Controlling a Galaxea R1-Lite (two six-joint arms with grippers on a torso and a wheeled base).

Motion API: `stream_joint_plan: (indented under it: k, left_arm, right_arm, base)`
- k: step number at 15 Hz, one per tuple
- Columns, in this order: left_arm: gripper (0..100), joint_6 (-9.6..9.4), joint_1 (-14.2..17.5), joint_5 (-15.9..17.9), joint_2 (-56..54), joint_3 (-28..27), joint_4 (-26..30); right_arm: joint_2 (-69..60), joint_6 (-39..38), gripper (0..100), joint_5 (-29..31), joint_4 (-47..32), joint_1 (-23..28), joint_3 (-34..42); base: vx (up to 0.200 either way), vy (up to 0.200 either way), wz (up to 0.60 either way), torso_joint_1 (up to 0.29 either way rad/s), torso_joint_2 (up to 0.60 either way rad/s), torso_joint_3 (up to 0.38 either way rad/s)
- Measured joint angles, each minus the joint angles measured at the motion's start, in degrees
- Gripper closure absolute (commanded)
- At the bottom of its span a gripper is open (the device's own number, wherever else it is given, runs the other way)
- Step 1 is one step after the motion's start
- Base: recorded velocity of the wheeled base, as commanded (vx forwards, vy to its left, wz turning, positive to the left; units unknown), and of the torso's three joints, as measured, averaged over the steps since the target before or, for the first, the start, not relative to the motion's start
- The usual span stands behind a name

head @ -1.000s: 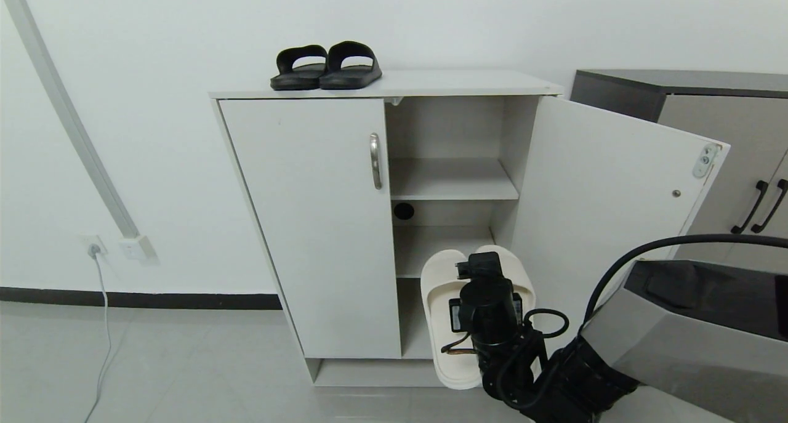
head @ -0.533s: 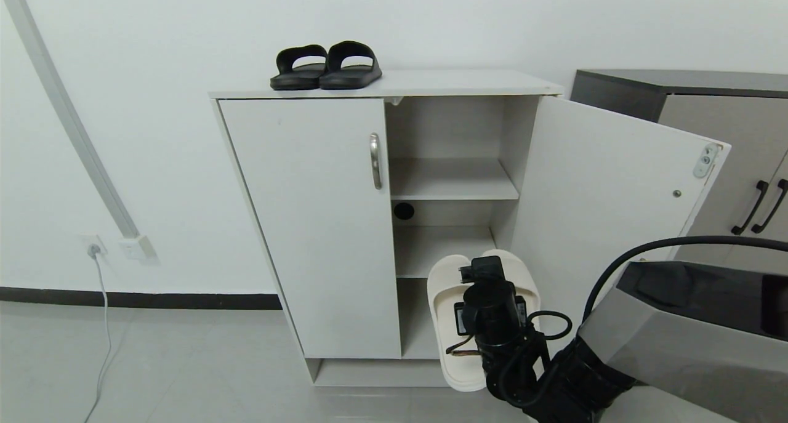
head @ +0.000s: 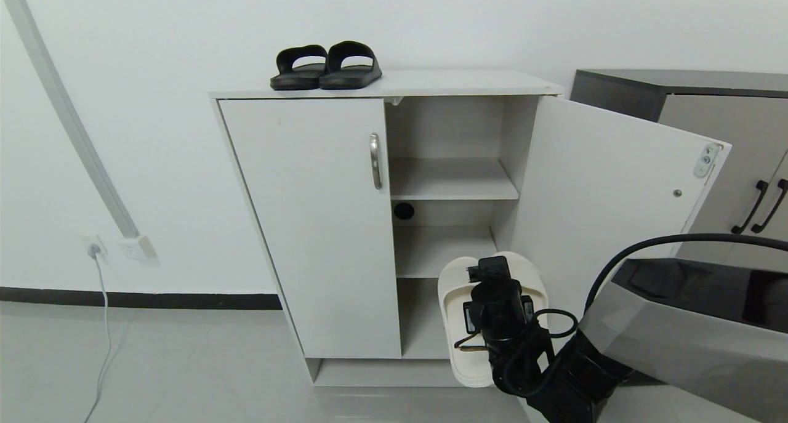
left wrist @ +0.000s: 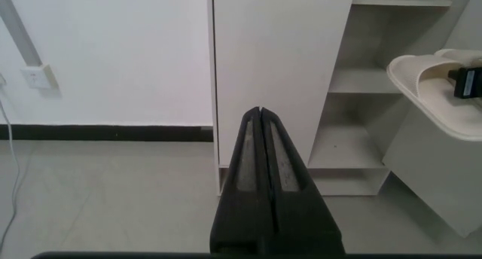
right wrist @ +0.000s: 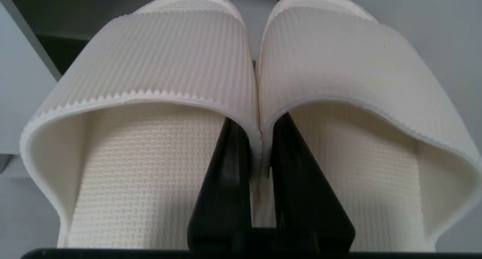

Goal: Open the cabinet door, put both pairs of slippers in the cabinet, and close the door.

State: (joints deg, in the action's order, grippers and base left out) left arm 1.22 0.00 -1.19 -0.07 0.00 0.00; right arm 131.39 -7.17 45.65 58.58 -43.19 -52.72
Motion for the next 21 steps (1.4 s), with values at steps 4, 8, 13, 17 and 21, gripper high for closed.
stream_joint_plan:
  k: [4,8,13,17,21]
  left_arm:
    - [100,0.00,0.0,0.0,0.0,0.0,0.0]
    - [100,-0.02,0.0,0.0,0.0,0.0,0.0]
    - [100,-0.05,0.0,0.0,0.0,0.0,0.0]
    - [100,-0.11,0.0,0.0,0.0,0.0,0.0]
    - [100,-0.10,0.0,0.0,0.0,0.0,0.0]
  right_arm:
    - [0.1,0.1,100,0.4,-0.1,0.9,0.0]
    - [0.3,0.2,100,0.4,-0.1,1.1,0.0]
    - [0.3,-0.1,100,-1.2,0.2,0.5,-0.4]
    - [1.6,-2.1,100,-4.5,0.4,-2.2,-2.8]
    - [3.8,-3.8,100,-4.4,0.2,-2.6,-6.2]
  base:
    - [0.000,0.000,0.00,0.000,0.00,0.000]
    - [0.000,0.000,0.00,0.000,0.00,0.000]
    - [0.000,0.000,0.00,0.000,0.00,0.000]
    - [0.000,0.000,0.00,0.000,0.00,0.000]
    - [0.000,0.000,0.00,0.000,0.00,0.000]
